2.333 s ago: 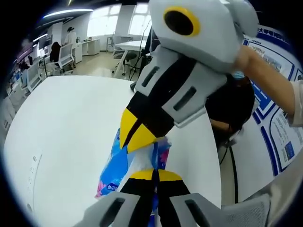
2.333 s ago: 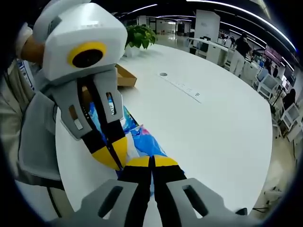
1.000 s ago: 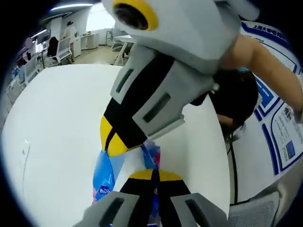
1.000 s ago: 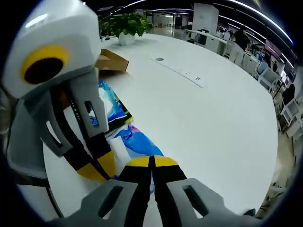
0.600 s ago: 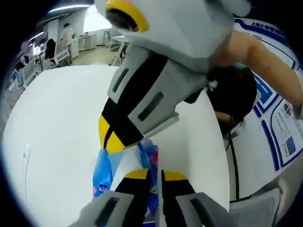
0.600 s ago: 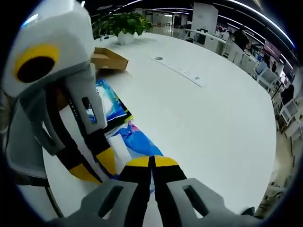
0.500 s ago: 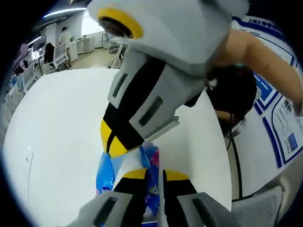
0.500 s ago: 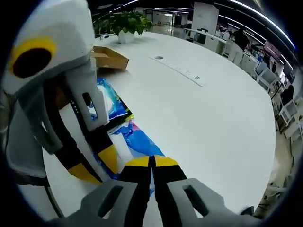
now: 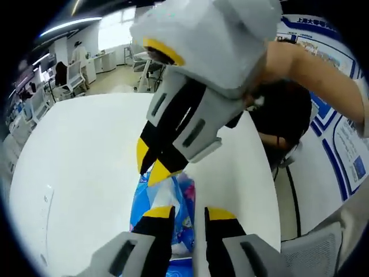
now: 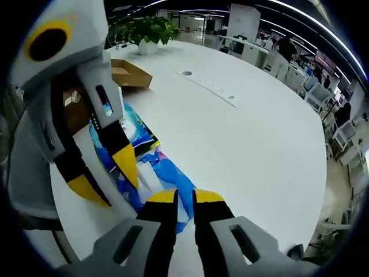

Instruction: Operate the shoe box by opening the lid, removing the specified soft item, and placing it in the target area until the item is outside and the box remains undamaged.

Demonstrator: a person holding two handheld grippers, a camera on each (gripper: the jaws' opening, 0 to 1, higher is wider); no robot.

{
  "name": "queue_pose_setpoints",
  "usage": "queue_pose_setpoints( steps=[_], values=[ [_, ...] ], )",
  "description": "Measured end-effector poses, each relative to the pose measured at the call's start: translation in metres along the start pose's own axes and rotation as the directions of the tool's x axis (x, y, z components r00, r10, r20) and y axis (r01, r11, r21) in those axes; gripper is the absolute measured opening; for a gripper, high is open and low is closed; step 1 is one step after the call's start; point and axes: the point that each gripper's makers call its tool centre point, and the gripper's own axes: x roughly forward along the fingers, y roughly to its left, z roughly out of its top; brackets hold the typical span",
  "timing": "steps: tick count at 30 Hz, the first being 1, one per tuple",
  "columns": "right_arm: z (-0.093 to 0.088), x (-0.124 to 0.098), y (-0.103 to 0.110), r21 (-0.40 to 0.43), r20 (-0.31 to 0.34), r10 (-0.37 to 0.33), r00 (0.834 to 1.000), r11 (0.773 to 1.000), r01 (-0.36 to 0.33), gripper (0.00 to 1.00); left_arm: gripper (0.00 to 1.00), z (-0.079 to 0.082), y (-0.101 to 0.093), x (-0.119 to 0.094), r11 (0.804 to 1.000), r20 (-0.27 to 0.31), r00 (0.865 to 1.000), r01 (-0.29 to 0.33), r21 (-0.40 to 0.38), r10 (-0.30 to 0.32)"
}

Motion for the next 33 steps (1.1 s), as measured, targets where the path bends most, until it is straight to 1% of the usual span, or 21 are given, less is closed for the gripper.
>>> queue_pose_setpoints(
  steps=[5, 10, 13, 15, 17, 18, 20, 22, 25, 27, 29, 32, 33],
  values=[
    [0.003, -0.011, 0.006, -0.012, -0.002, -0.006, 1.0, 1.0, 0.006, 0.19, 0.24, -0.001, 0.001, -0.016, 1.0, 0.014, 1.0, -0.026, 0.002, 0.026],
    [0.008, -0.024, 0.015, -0.025, 0.0, -0.024, 1.0, 0.999, 0.024, 0.26, 0.28, 0.001, -0.002, -0.034, 0.998, 0.047, 0.997, -0.055, -0.026, 0.056],
    [0.01, -0.029, 0.019, -0.019, 0.001, -0.03, 1.0, 0.999, 0.03, 0.33, 0.29, 0.005, -0.005, -0.049, 0.994, 0.096, 0.992, -0.077, -0.073, 0.084],
    [0.011, -0.034, 0.022, -0.016, -0.001, -0.04, 0.999, 0.999, 0.04, 0.36, 0.32, 0.003, -0.006, -0.058, 0.992, 0.111, 0.989, -0.092, -0.081, 0.101],
    [0.012, -0.039, 0.027, -0.015, -0.003, -0.048, 0.999, 0.999, 0.048, 0.38, 0.36, 0.002, -0.005, -0.065, 0.99, 0.121, 0.984, -0.12, -0.071, 0.128],
    [0.013, -0.042, 0.03, -0.017, -0.001, -0.052, 0.999, 0.998, 0.052, 0.39, 0.38, 0.0, -0.004, -0.07, 0.989, 0.131, 0.981, -0.136, -0.06, 0.143],
    [0.014, -0.046, 0.034, -0.017, -0.002, -0.057, 0.998, 0.998, 0.057, 0.42, 0.41, -0.004, -0.004, -0.077, 0.987, 0.136, 0.978, -0.148, -0.07, 0.156],
    [0.014, -0.049, 0.037, -0.019, 0.001, -0.063, 0.998, 0.998, 0.063, 0.44, 0.41, -0.01, -0.006, -0.087, 0.984, 0.147, 0.975, -0.153, -0.095, 0.166],
    [0.015, -0.053, 0.043, -0.024, 0.003, -0.069, 0.998, 0.997, 0.069, 0.46, 0.43, -0.016, -0.008, -0.097, 0.981, 0.157, 0.972, -0.161, -0.105, 0.176],
    [0.013, -0.056, 0.049, -0.025, -0.006, -0.071, 0.997, 0.997, 0.071, 0.46, 0.46, -0.021, -0.008, -0.106, 0.977, 0.153, 0.969, -0.176, -0.12, 0.193],
    [0.012, -0.056, 0.054, -0.032, -0.019, -0.079, 0.997, 0.996, 0.078, 0.47, 0.51, -0.025, -0.011, -0.117, 0.975, 0.16, 0.967, -0.179, -0.134, 0.199],
    [0.013, -0.059, 0.065, -0.029, -0.022, -0.081, 0.996, 0.996, 0.081, 0.49, 0.55, -0.032, -0.016, -0.134, 0.973, 0.17, 0.963, -0.189, -0.136, 0.211],
    [0.014, -0.06, 0.067, -0.021, -0.021, -0.081, 0.997, 0.997, 0.08, 0.5, 0.56, -0.033, -0.016, -0.137, 0.972, 0.171, 0.962, -0.192, -0.136, 0.214]
  ],
)
